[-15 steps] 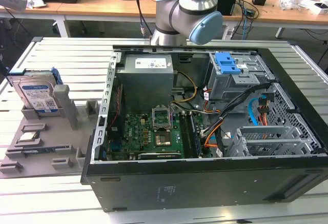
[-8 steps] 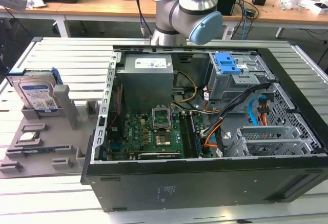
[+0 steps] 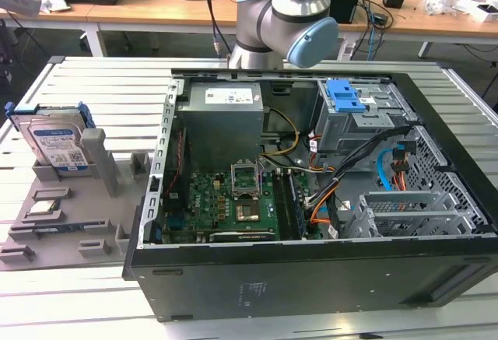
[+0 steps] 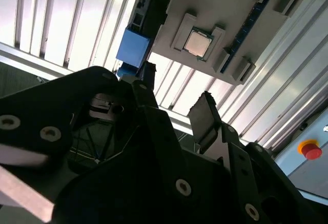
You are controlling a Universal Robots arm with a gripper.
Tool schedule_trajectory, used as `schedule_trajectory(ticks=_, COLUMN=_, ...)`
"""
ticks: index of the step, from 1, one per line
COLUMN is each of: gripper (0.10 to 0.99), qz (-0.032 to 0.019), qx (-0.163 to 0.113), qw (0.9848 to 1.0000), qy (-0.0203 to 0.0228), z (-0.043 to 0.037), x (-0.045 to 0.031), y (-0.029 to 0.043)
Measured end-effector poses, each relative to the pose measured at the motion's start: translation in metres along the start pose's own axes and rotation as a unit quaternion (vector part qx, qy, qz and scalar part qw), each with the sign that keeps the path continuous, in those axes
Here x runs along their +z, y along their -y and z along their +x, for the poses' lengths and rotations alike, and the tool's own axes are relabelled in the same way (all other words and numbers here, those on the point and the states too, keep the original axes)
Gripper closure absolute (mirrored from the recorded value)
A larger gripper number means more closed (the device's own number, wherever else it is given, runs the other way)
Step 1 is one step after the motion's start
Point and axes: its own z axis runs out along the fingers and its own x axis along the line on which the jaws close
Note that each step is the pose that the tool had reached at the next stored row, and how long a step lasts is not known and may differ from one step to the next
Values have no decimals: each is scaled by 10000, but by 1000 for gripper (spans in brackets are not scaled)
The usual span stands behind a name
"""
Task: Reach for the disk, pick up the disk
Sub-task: 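Pick up the disk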
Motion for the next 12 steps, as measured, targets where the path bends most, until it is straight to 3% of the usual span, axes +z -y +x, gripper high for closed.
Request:
schedule_trajectory(ticks=5, gripper=545, qz=0, qx=0, qw=10000, qy=-2, z=-57, x=0, y=-5)
schedule_trajectory(ticks=8, gripper=545, qz=0, qx=0, qw=10000, qy=-5, z=-201, x=0, y=-16)
schedule_trajectory(ticks=12, gripper=545, qz=1, qx=0, qw=10000, qy=-5, z=-270, x=1, y=-21)
